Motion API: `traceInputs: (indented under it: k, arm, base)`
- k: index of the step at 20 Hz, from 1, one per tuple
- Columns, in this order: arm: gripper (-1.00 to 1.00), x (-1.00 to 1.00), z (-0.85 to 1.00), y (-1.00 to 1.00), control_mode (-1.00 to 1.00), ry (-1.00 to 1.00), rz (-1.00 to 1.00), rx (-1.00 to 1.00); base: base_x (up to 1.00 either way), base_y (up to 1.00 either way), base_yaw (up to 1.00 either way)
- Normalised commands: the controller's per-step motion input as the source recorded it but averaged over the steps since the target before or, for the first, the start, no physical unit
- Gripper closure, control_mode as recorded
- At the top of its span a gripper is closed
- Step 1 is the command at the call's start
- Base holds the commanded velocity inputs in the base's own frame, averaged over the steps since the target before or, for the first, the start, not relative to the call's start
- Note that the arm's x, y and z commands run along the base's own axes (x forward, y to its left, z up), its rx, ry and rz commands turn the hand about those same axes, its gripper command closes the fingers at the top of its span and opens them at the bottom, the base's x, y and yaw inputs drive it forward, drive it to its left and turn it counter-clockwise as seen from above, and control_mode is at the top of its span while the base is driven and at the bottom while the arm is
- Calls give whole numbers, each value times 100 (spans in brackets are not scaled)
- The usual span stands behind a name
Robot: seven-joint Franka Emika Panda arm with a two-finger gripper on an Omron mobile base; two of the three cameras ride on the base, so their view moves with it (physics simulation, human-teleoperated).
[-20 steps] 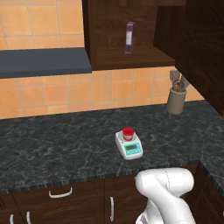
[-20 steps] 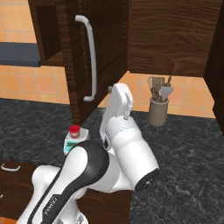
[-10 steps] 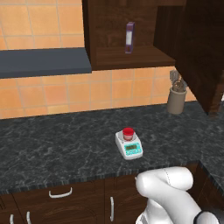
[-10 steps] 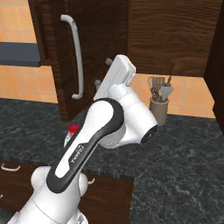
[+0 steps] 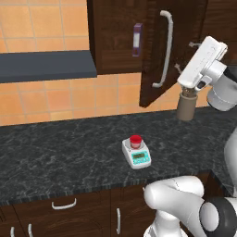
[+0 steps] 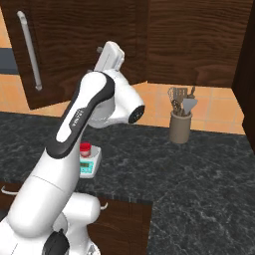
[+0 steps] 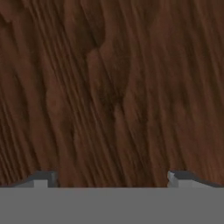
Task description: Pick the jam and place it on the digital scale for weighing, and close the cabinet.
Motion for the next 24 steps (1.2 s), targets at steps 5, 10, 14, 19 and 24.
traceInputs:
  k: [5, 10, 14, 19, 24]
  arm:
    - [-100, 73, 0, 40, -100, 7, -13, -1]
    - [-100, 59, 0, 2, -100, 6, -5, -1]
    - [-100, 81, 0, 2, -100, 1, -4, -1]
    - [-100, 58, 0, 0, -100, 0, -2, 0]
    - [-100, 63, -1, 0, -100, 0, -2, 0]
  base:
    - [0, 0, 0]
    - [0, 0, 0]
    - [0, 0, 0]
    - [0, 0, 0]
    - [0, 0, 0]
